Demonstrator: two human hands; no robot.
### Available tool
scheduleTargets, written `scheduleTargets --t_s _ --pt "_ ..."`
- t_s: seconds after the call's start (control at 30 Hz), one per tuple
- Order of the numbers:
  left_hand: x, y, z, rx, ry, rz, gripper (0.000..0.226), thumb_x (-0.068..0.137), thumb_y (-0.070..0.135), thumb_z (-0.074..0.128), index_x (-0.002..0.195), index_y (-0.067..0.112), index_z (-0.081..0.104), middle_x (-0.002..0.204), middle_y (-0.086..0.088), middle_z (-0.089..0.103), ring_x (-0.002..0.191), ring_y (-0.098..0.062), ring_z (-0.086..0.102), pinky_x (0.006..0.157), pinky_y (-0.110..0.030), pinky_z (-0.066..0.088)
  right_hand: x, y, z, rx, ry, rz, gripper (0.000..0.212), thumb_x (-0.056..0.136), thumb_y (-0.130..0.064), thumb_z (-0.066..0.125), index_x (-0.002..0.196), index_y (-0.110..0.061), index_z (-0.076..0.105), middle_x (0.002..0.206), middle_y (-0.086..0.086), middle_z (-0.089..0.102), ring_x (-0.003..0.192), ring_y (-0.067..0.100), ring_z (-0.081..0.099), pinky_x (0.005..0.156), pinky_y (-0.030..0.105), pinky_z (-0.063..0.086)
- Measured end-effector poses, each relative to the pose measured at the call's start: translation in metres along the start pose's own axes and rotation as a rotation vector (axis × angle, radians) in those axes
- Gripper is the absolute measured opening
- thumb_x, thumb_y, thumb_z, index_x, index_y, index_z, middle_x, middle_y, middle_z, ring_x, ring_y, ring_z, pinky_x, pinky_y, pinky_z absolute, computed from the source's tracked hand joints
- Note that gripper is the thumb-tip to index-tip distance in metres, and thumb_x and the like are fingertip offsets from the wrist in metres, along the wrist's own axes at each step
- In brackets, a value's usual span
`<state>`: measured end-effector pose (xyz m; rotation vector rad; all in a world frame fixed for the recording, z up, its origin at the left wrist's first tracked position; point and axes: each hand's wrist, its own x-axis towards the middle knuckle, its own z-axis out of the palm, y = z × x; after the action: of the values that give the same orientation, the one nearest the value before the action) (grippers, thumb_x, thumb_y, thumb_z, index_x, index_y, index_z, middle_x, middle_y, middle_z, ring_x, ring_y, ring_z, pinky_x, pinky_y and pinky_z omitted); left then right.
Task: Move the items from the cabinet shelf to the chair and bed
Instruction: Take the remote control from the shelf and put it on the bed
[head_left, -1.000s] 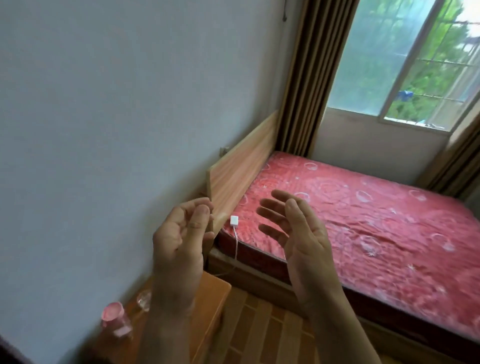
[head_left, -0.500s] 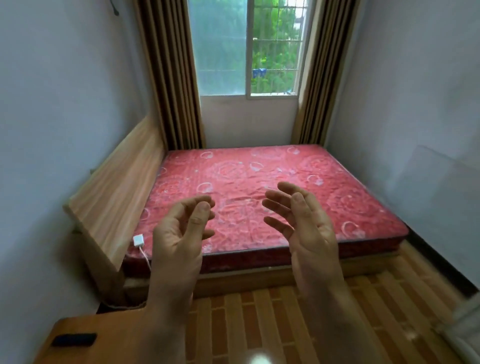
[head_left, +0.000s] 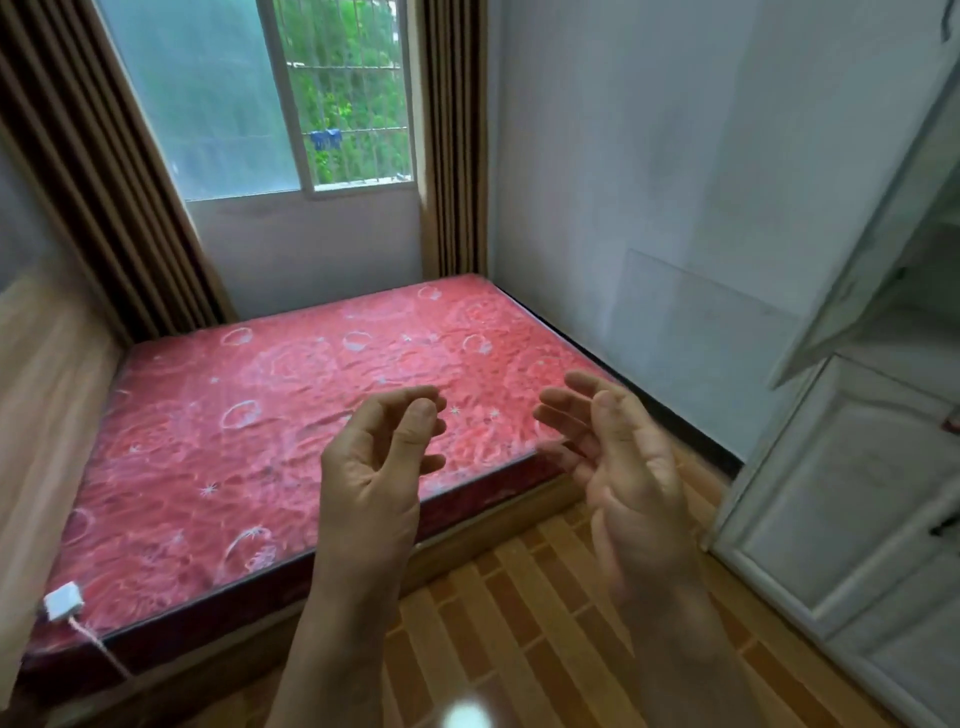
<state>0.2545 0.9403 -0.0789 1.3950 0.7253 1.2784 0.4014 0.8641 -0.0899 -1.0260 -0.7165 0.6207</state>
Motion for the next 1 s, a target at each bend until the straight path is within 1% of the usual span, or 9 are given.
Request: scheduleTargets --t_s 0.1,0.23,0.3,0.37,0.43,0.47,0.6,0.8,1.0 --pt "0.017 -0.014 0.03 -0.047 -0.096 -0.035 0.022 0.091 0.033 0.064 0.103 0.017 0.072 0.106 -0.002 0.076 0.097 -0.018 0.072 0.078 -0.036 0.056 0.008 -0.004 -0.024 -0.045 0.114 -0.027 0.036 0.095 -0.046 0.056 0.118 -0.021 0.068 0.116 0.008 0.074 0.112 0.022 0.071 0.094 0.041 0.054" --pt "0.038 -0.031 0.071 -0.127 -0.303 -0.062 0.021 0.091 0.035 0.064 0.101 0.018 0.073 0.105 -0.002 0.077 0.098 -0.02 0.073 0.082 -0.04 0.058 0.017 -0.019 -0.051 -0.089 0.315 -0.133 0.034 0.091 -0.041 0.054 0.114 -0.02 0.068 0.11 0.005 0.075 0.106 0.019 0.071 0.089 0.037 0.054" --pt "0.048 -0.036 0.083 -0.185 -0.368 -0.06 0.022 0.092 0.033 0.064 0.103 0.015 0.073 0.104 -0.002 0.077 0.098 -0.021 0.074 0.077 -0.033 0.059 0.019 -0.029 -0.058 -0.098 0.368 -0.181 0.04 0.086 -0.045 0.059 0.114 -0.017 0.067 0.107 0.005 0.074 0.103 0.018 0.071 0.086 0.034 0.056" --pt "0.058 -0.04 0.095 -0.258 -0.431 -0.084 0.02 0.096 0.026 0.057 0.102 0.014 0.073 0.101 -0.003 0.077 0.092 -0.016 0.075 0.068 -0.022 0.059 0.017 -0.037 -0.066 -0.131 0.437 -0.226 0.046 0.082 -0.05 0.062 0.113 -0.017 0.067 0.106 0.004 0.074 0.103 0.017 0.07 0.084 0.031 0.057" --pt "0.064 -0.042 0.109 -0.291 -0.486 -0.108 0.02 0.099 0.021 0.054 0.099 0.016 0.073 0.098 -0.005 0.077 0.087 -0.014 0.073 0.066 -0.02 0.059 0.011 -0.042 -0.077 -0.17 0.506 -0.249 0.037 0.089 -0.045 0.058 0.113 -0.018 0.068 0.108 0.005 0.073 0.106 0.02 0.07 0.083 0.031 0.057" --pt "0.065 -0.043 0.116 -0.296 -0.516 -0.115 0.02 0.098 0.022 0.054 0.1 0.015 0.073 0.1 -0.006 0.077 0.088 -0.015 0.073 0.069 -0.022 0.06 0.008 -0.044 -0.082 -0.19 0.54 -0.254 0.033 0.092 -0.042 0.055 0.113 -0.019 0.068 0.109 0.006 0.073 0.108 0.022 0.07 0.084 0.032 0.057" --pt "0.057 -0.051 0.15 -0.326 -0.632 -0.155 0.026 0.097 0.027 0.056 0.11 0.012 0.072 0.11 -0.01 0.076 0.105 -0.032 0.071 0.088 -0.046 0.055 -0.006 -0.055 -0.105 -0.241 0.682 -0.292 0.031 0.096 -0.04 0.054 0.114 -0.02 0.068 0.109 0.006 0.073 0.11 0.024 0.069 0.092 0.039 0.055" --pt "0.039 -0.058 0.201 -0.343 -0.786 -0.238 0.021 0.099 0.024 0.055 0.107 0.018 0.074 0.108 -0.005 0.076 0.103 -0.022 0.072 0.083 -0.039 0.053 -0.015 -0.062 -0.143 -0.303 0.798 -0.317 0.035 0.093 -0.04 0.05 0.116 -0.02 0.068 0.112 0.005 0.074 0.112 0.022 0.07 0.094 0.039 0.056" --pt "0.04 -0.069 0.249 -0.255 -0.781 -0.216 0.022 0.098 0.029 0.055 0.107 0.022 0.075 0.111 -0.002 0.076 0.106 -0.022 0.071 0.089 -0.044 0.055 0.014 -0.068 -0.195 -0.253 0.808 -0.307 0.034 0.098 -0.044 0.053 0.117 -0.021 0.068 0.112 0.004 0.075 0.111 0.02 0.071 0.094 0.039 0.056"
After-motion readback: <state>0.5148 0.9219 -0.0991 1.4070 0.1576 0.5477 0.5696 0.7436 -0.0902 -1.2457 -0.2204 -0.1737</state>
